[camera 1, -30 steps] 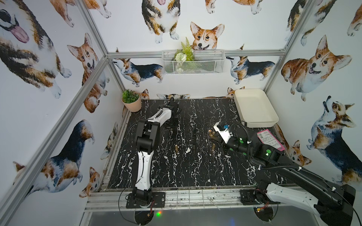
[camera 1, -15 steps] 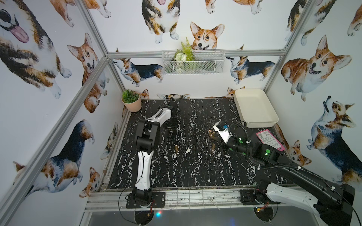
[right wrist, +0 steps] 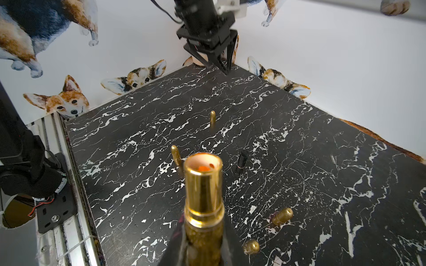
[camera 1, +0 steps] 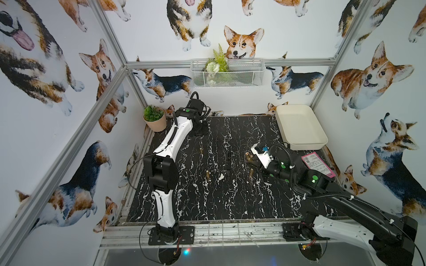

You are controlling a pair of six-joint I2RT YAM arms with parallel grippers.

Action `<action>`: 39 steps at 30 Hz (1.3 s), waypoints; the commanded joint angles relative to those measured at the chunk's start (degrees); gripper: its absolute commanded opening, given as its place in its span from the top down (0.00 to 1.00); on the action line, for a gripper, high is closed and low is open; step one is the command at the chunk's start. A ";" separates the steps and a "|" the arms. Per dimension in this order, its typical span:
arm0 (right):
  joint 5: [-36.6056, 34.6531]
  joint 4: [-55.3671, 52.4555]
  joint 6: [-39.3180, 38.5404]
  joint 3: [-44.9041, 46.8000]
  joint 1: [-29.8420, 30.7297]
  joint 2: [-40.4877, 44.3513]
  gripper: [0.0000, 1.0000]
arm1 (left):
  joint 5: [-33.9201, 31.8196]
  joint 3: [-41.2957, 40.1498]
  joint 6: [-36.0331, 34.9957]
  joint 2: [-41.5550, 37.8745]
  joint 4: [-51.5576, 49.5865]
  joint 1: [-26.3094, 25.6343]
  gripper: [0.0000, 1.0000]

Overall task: Open the lipstick cap
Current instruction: Place the cover at the center of the board, then place the lipstick at the center of the board.

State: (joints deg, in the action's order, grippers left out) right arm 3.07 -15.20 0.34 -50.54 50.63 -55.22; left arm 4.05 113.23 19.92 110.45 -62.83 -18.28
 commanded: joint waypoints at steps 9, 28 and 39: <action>-0.95 3.71 -3.78 -3.15 0.08 -6.99 1.00 | 26.51 -3.98 2.92 -14.91 -4.05 -9.96 0.47; 1.50 5.31 -2.71 -7.05 0.08 -13.91 1.00 | 27.10 -10.22 4.07 -20.06 -1.16 -18.93 0.47; 2.55 5.76 -2.45 -6.24 0.08 -13.22 1.00 | 23.69 -4.49 2.49 -15.75 -4.74 -18.98 0.47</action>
State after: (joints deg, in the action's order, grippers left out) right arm 4.78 -11.68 -1.45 -56.95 50.63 -68.64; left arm 28.75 107.68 23.05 94.35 -66.28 -37.23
